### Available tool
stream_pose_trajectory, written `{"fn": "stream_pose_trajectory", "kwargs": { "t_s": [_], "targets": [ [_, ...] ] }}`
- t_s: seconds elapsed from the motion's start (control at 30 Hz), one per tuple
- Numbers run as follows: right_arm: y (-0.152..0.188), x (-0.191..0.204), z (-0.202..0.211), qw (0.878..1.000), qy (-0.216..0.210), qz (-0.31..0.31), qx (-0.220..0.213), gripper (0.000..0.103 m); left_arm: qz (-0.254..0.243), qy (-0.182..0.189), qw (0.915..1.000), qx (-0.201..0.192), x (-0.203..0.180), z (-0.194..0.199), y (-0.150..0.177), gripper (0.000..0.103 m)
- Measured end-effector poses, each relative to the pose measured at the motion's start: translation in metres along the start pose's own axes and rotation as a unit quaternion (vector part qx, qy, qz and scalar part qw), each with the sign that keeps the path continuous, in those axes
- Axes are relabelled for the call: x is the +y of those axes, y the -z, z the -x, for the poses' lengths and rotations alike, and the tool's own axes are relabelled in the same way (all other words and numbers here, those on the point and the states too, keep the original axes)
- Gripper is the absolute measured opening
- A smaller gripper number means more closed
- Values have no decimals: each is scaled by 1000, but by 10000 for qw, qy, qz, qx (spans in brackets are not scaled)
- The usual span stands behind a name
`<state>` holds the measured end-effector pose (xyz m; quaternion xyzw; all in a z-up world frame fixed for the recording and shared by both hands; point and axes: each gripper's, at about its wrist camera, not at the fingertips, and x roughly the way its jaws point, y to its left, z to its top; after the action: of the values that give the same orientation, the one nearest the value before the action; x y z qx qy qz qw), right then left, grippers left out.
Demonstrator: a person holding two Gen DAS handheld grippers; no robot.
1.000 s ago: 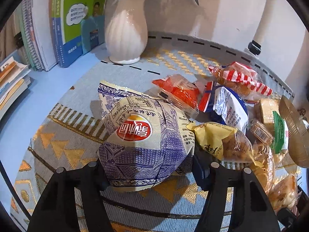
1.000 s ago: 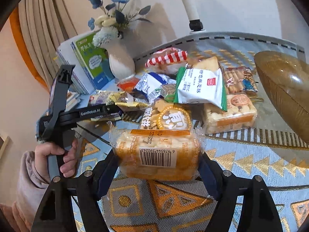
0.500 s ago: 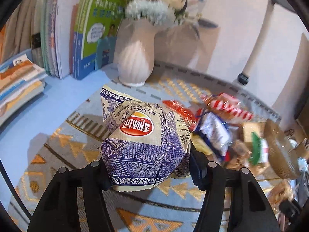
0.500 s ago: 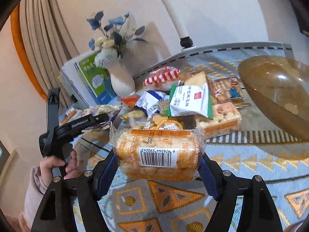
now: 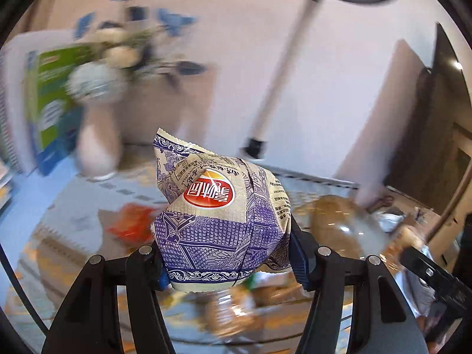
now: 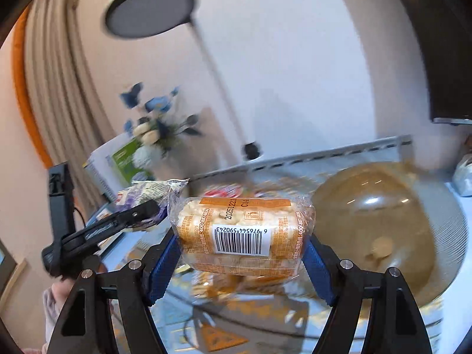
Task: Organize snacks
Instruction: 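Carry both bags to the amber glass bowl and release them inside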
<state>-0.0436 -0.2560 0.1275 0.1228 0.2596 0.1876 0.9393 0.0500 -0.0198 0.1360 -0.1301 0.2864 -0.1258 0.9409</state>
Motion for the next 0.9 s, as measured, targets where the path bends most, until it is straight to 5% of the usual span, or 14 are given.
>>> {"fn": "stream_pose_trajectory", "kwargs": {
  "t_s": [0.37, 0.47, 0.53, 0.6, 0.9],
  "targets": [
    [-33, -116, -26, 9947, 499, -724, 536, 78, -472, 809, 9941, 544, -125, -82, 11, 60],
    [-32, -139, -31, 9921, 631, -922, 573, 81, -594, 560, 9930, 853, -141, -109, 16, 70],
    [-30, -153, -34, 9887, 861, -1059, 616, 91, -626, 434, 9918, 1028, -143, -120, 18, 87],
    [-29, -164, -33, 9867, 910, -1209, 590, 100, -622, 564, 9907, 1070, -142, -123, 20, 91],
    [-28, -169, -38, 9823, 898, -1471, 729, 101, -940, 158, 9888, 1145, -132, -121, 21, 95]
  ]
}}
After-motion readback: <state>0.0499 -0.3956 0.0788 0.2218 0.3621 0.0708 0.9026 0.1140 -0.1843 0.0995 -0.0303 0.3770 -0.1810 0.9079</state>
